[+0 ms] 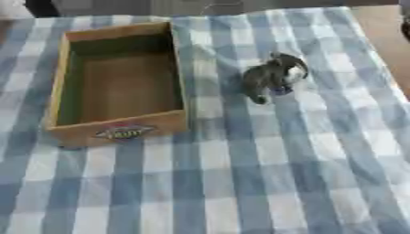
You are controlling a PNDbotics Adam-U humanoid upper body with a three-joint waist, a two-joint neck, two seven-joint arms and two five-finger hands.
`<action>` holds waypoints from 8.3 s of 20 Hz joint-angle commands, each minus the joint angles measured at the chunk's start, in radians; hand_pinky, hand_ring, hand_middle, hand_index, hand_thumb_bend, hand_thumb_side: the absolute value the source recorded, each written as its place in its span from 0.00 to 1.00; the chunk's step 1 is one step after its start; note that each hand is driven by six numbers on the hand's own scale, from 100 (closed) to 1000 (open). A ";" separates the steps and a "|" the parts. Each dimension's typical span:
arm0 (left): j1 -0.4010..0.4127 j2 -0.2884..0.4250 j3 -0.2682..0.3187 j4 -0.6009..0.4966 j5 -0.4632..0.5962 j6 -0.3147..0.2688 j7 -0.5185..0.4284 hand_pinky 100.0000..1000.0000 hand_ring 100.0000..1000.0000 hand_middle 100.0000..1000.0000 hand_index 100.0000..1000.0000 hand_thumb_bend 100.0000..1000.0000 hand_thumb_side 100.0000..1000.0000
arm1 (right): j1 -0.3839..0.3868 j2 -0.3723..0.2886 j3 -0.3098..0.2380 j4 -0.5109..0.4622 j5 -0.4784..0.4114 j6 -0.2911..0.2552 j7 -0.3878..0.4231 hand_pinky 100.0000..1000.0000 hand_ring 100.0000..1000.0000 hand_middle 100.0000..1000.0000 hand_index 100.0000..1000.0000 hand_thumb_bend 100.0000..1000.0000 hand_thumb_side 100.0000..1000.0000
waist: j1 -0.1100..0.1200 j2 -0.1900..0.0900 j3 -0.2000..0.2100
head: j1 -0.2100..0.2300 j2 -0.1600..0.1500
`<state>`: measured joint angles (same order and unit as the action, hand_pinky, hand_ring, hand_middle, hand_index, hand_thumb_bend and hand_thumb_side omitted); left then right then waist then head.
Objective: Pick up objects on the table and place them in the box.
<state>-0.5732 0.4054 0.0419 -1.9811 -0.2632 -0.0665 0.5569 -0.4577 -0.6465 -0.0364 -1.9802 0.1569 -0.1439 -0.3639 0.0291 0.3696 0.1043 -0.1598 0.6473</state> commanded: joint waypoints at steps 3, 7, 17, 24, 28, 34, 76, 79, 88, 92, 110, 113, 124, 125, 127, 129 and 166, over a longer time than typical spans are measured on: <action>-0.011 0.028 0.013 -0.019 0.002 0.001 0.000 0.86 0.86 0.87 0.89 0.00 0.69 | -0.019 -0.035 -0.006 -0.020 0.005 0.002 0.005 0.65 0.75 0.72 0.84 0.28 0.65 | 0.001 -0.027 -0.001 | 0.005 0.008; -0.009 0.027 0.013 -0.019 0.003 0.001 0.000 0.86 0.86 0.87 0.89 0.00 0.69 | -0.036 -0.051 0.002 -0.020 0.012 0.013 0.016 0.66 0.76 0.72 0.84 0.32 0.65 | 0.001 -0.032 -0.002 | 0.006 0.010; -0.007 0.025 0.005 -0.019 0.006 0.000 -0.010 0.86 0.86 0.87 0.89 0.00 0.69 | -0.183 -0.187 0.148 -0.020 0.145 0.141 0.152 0.71 0.79 0.76 0.84 0.40 0.46 | -0.002 -0.045 0.005 | -0.007 0.014; -0.006 0.025 -0.001 -0.019 0.008 0.001 -0.017 0.86 0.86 0.87 0.89 0.00 0.69 | -0.294 -0.258 0.239 0.042 0.245 0.117 0.252 0.76 0.83 0.81 0.85 0.39 0.35 | -0.007 -0.051 0.010 | -0.014 0.011; -0.007 0.023 -0.004 -0.019 0.009 0.001 -0.020 0.86 0.86 0.87 0.89 0.00 0.69 | -0.357 -0.271 0.306 0.133 0.303 0.060 0.309 0.78 0.84 0.82 0.86 0.39 0.38 | -0.009 -0.055 0.013 | -0.017 0.010; -0.007 0.024 -0.006 -0.019 0.010 0.001 -0.023 0.86 0.86 0.87 0.89 0.00 0.69 | -0.442 -0.255 0.369 0.294 0.402 -0.039 0.408 0.80 0.86 0.82 0.86 0.41 0.40 | -0.011 -0.058 0.017 | -0.019 0.006; -0.005 0.029 -0.009 -0.019 0.011 0.004 -0.026 0.86 0.87 0.87 0.88 0.00 0.68 | -0.677 -0.064 0.304 0.806 0.605 -0.429 1.074 0.84 0.92 0.78 0.91 0.61 0.15 | -0.018 -0.057 0.011 | -0.018 0.003; -0.006 0.028 -0.009 -0.019 0.011 0.004 -0.026 0.86 0.87 0.87 0.88 0.00 0.68 | -0.677 -0.065 0.303 0.794 0.567 -0.403 1.117 0.83 0.91 0.77 0.90 0.61 0.17 | -0.018 -0.057 0.010 | -0.017 0.004; -0.008 0.026 -0.007 -0.019 0.011 0.003 -0.023 0.86 0.87 0.87 0.88 0.00 0.67 | -0.665 -0.071 0.310 0.754 0.487 -0.355 1.236 0.82 0.91 0.76 0.89 0.60 0.14 | -0.018 -0.055 0.014 | -0.019 0.005; -0.010 0.025 -0.008 -0.019 0.011 0.002 -0.023 0.86 0.87 0.87 0.88 0.00 0.67 | -0.656 -0.070 0.316 0.751 0.480 -0.345 1.243 0.82 0.91 0.74 0.88 0.59 0.13 | -0.017 -0.052 0.017 | -0.021 0.004; -0.017 0.019 -0.008 -0.019 0.014 0.001 -0.023 0.86 0.87 0.87 0.88 0.00 0.67 | -0.635 -0.047 0.346 0.774 0.506 -0.331 1.173 0.80 0.89 0.71 0.81 0.55 0.13 | -0.014 -0.041 0.028 | -0.028 -0.001; -0.019 0.019 -0.008 -0.019 0.015 0.001 -0.022 0.86 0.87 0.87 0.88 0.00 0.67 | -0.630 -0.044 0.353 0.784 0.515 -0.335 1.171 0.79 0.89 0.71 0.81 0.54 0.11 | -0.014 -0.039 0.031 | -0.029 -0.003; -0.022 0.018 -0.008 -0.019 0.016 0.001 -0.019 0.86 0.87 0.87 0.88 0.00 0.67 | -0.621 -0.035 0.360 0.817 0.549 -0.350 1.153 0.78 0.88 0.68 0.78 0.50 0.07 | -0.013 -0.033 0.034 | -0.031 -0.009; -0.022 0.018 -0.008 -0.019 0.016 0.001 -0.019 0.86 0.87 0.87 0.88 0.00 0.67 | -0.621 -0.034 0.361 0.820 0.553 -0.350 1.148 0.78 0.88 0.68 0.78 0.49 0.06 | -0.013 -0.032 0.034 | -0.031 -0.009; -0.022 0.018 -0.008 -0.019 0.016 0.001 -0.019 0.86 0.87 0.87 0.88 0.00 0.67 | -0.619 -0.032 0.365 0.826 0.564 -0.352 1.141 0.78 0.88 0.68 0.78 0.48 0.05 | -0.013 -0.031 0.034 | -0.031 -0.010; -0.022 0.018 -0.008 -0.019 0.016 0.001 -0.019 0.86 0.87 0.87 0.88 0.00 0.67 | -0.619 -0.030 0.366 0.831 0.573 -0.356 1.135 0.78 0.88 0.68 0.78 0.48 0.05 | -0.013 -0.031 0.034 | -0.031 -0.010; -0.022 0.017 -0.007 -0.019 0.017 0.001 -0.017 0.86 0.87 0.88 0.88 0.00 0.66 | -0.625 -0.005 0.383 0.888 0.650 -0.340 1.085 0.75 0.85 0.60 0.69 0.46 0.05 | -0.020 -0.024 0.034 | -0.034 -0.003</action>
<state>-0.5809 0.4046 0.0291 -1.9811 -0.2461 -0.0640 0.5368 -1.0692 -0.6392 0.3462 -1.0816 0.8148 -0.4638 0.6890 0.0091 0.3631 0.1375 -0.1956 0.6477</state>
